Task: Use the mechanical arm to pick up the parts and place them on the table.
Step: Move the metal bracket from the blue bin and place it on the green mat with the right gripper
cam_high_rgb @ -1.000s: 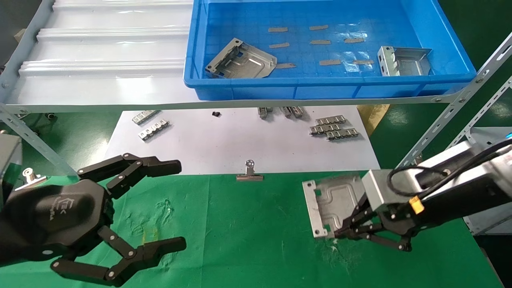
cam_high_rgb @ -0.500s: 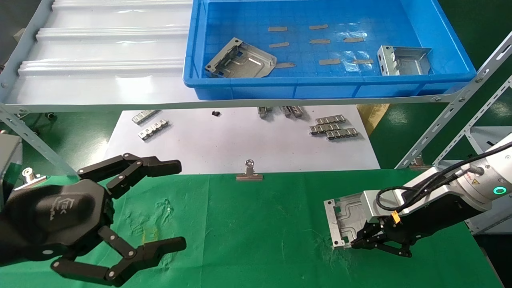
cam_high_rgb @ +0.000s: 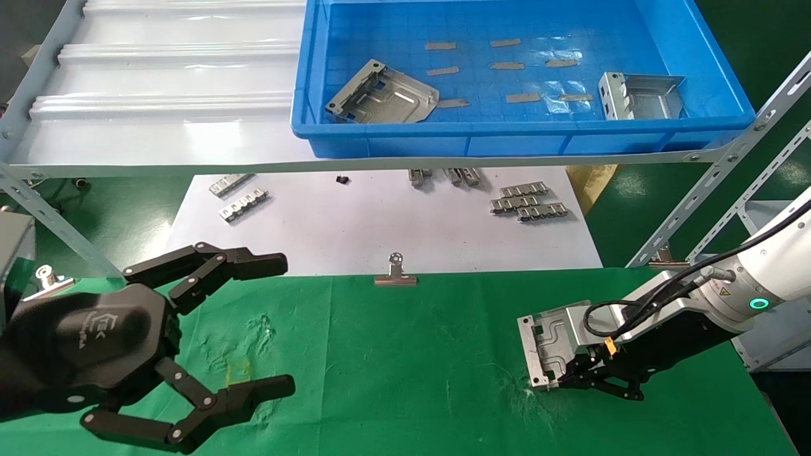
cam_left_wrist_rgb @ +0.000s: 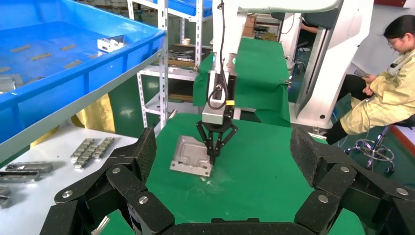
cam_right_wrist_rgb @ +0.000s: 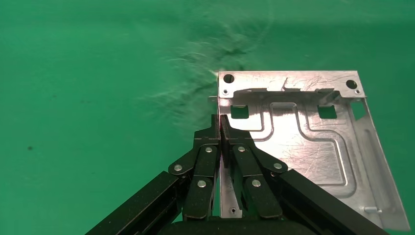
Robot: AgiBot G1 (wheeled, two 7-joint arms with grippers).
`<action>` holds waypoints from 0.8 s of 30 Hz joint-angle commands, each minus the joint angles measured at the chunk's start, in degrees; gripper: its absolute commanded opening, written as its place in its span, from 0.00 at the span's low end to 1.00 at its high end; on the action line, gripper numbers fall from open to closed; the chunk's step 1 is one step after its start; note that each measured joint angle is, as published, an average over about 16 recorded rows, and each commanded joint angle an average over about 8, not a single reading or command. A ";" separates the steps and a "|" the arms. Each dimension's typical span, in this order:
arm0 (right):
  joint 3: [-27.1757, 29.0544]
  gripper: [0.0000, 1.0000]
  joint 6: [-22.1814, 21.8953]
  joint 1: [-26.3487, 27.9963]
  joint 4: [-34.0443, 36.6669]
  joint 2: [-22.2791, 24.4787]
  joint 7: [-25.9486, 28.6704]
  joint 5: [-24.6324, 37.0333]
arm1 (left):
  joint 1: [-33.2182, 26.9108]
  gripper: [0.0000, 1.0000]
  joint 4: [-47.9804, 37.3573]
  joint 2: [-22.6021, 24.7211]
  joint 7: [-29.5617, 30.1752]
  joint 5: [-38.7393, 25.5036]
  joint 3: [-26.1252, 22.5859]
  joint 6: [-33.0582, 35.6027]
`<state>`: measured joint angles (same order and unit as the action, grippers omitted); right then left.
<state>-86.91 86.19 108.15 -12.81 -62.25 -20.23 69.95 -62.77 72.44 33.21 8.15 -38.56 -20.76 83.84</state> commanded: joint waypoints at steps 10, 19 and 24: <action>-0.25 1.00 -2.48 -0.66 5.49 -2.59 -3.25 0.62 | 0.00 1.00 0.00 0.00 0.00 0.00 -0.01 0.00; -0.59 1.00 -1.57 0.46 7.34 -3.35 -4.78 1.18 | 0.00 1.00 0.00 0.00 -0.01 0.01 -0.01 0.00; 0.35 1.00 1.53 1.97 7.50 -2.86 -5.56 -0.29 | 0.00 1.00 0.00 -0.01 -0.01 0.01 -0.01 -0.01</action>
<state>-86.04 87.80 109.61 -5.57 -64.74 -25.11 68.69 -62.77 72.44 33.20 8.14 -38.55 -20.78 83.83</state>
